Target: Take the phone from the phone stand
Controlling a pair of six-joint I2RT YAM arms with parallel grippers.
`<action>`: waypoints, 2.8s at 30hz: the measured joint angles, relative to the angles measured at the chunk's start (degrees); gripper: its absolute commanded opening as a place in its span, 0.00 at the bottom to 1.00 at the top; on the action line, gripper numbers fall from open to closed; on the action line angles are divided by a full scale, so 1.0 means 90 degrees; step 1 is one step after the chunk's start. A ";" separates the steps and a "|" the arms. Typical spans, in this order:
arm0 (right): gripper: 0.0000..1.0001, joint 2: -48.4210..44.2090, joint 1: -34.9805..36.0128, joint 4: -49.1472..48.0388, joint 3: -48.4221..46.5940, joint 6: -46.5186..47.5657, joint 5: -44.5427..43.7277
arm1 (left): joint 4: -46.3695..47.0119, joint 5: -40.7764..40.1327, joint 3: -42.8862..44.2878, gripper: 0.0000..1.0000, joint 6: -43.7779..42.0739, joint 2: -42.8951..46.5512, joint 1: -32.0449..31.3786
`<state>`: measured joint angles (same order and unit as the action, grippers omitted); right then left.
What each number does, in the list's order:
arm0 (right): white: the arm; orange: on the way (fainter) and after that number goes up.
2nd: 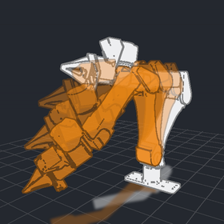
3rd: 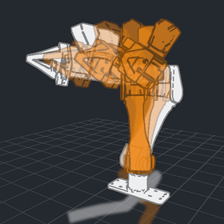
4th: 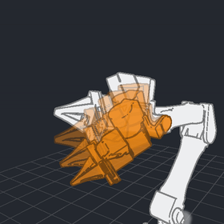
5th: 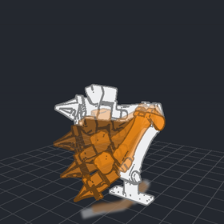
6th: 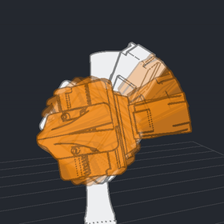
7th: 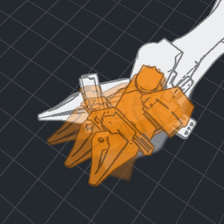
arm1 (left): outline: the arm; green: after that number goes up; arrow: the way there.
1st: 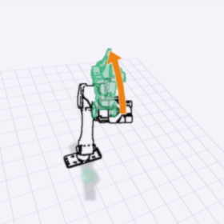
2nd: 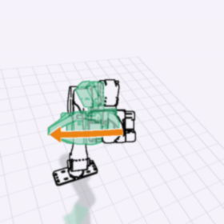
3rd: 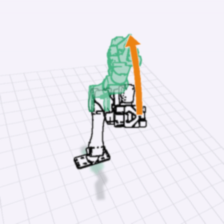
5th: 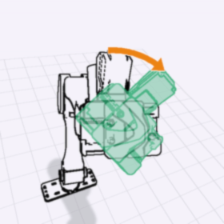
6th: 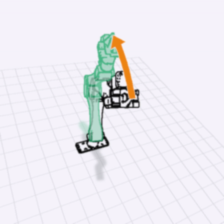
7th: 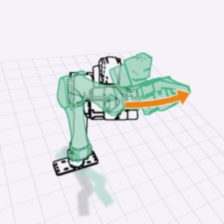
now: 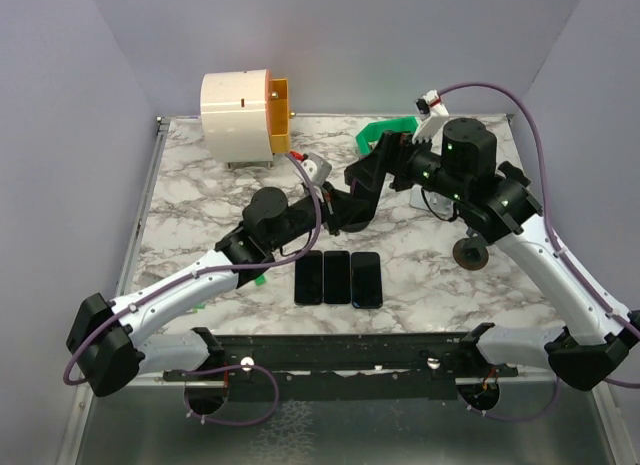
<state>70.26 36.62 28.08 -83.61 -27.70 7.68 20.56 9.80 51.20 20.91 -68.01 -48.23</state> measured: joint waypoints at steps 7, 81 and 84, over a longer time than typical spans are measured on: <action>0.99 -0.0410 0.0000 -0.0066 0.0104 0.0165 0.0430 | 0.0143 0.0034 -0.0141 0.00 0.0158 0.0301 -0.0027; 0.45 -0.2001 0.0005 -0.6441 0.3679 -0.1695 0.4078 | 0.1838 0.2487 -0.1083 0.00 0.1877 0.1923 0.0005; 0.41 -0.1996 0.0005 -0.6438 0.3679 -0.1634 0.4078 | 0.1843 0.2487 -0.1083 0.00 0.1899 0.1911 0.0005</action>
<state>52.29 36.67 -29.87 -50.50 -42.41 44.38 37.15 32.18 41.45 38.00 -50.81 -48.18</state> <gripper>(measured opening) 0.445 0.058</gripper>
